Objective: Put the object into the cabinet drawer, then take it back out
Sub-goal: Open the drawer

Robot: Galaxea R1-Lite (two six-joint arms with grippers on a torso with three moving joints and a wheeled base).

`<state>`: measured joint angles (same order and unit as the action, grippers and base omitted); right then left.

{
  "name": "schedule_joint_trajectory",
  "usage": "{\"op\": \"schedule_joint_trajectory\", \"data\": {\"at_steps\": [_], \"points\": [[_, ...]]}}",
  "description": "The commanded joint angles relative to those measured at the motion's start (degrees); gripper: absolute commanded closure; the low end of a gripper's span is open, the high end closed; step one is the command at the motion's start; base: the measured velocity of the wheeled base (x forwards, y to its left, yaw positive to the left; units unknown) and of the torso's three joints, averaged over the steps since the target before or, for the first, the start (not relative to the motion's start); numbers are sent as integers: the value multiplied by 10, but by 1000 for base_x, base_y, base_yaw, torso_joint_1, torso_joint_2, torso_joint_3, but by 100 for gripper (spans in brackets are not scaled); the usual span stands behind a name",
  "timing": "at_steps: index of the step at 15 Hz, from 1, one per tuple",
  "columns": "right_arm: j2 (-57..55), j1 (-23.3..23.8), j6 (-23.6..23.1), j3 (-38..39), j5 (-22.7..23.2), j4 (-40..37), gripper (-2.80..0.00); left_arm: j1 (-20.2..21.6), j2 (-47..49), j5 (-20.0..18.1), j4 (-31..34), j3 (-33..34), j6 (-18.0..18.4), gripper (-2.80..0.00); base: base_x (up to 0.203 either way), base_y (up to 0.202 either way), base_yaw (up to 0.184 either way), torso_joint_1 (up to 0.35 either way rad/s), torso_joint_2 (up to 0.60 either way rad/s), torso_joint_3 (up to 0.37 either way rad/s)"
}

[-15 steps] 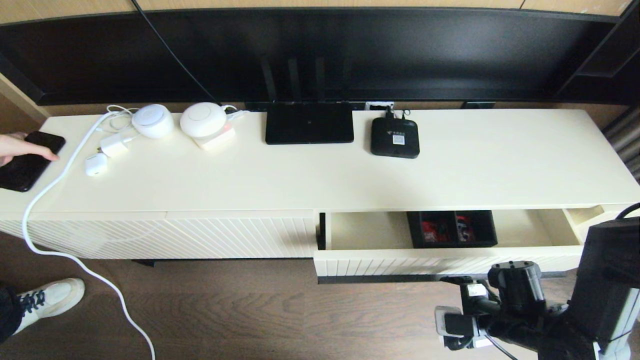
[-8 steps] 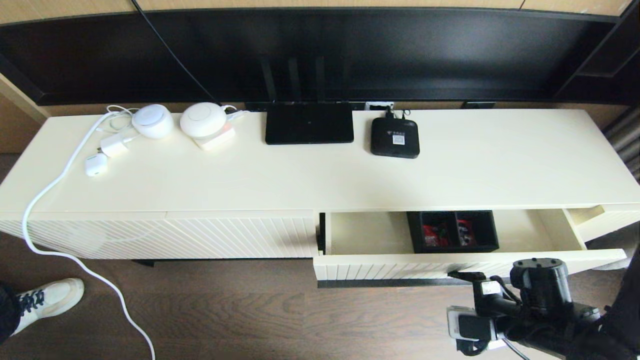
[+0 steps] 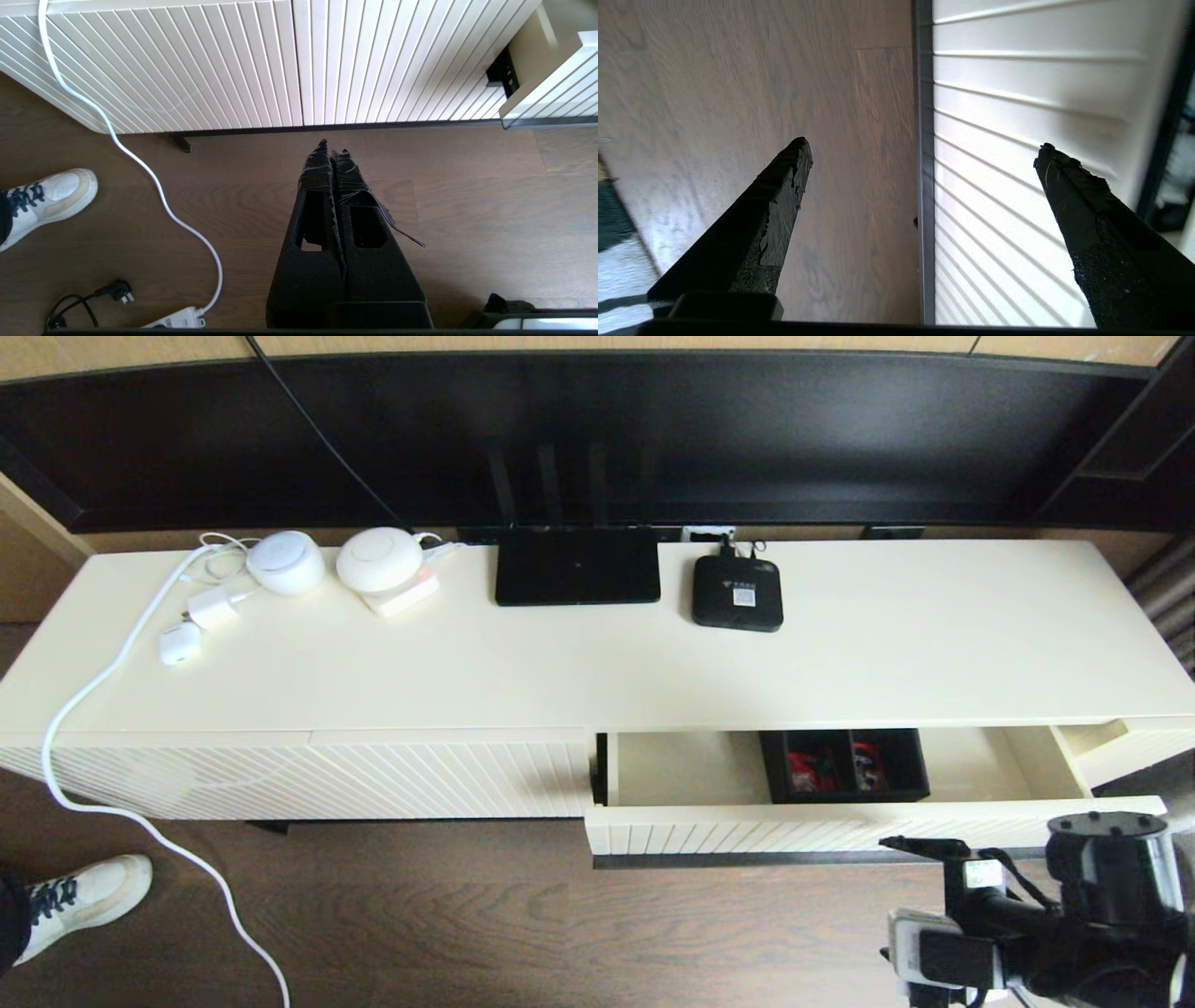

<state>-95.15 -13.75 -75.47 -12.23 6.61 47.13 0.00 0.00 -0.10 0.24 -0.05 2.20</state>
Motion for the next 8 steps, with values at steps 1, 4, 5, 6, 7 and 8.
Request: {"op": "schedule_joint_trajectory", "data": {"at_steps": [1,4,5,6,7,8], "points": [[119,1,21,-3,0,-71,-280,0,0,0,0,0,0,0,0,0,0,0,0,0],[240,2,75,-15,-1,-204,-280,0,1,0,0,0,0,0,0,0,0,0,0,0],[278,2,92,-21,-1,-254,0,0,0,0,0,0,0,0,0,0,0,0,0,0],[313,2,107,-29,-2,-301,0,0,0,0,0,0,0,0,0,0,0,0,0,0],[342,2,128,-41,-3,-349,0,0,0,0,0,0,0,0,0,0,0,0,0,0],[368,2,169,-64,-5,-398,0,0,1,0,0,0,0,0,0,0,0,0,0,0]]}}
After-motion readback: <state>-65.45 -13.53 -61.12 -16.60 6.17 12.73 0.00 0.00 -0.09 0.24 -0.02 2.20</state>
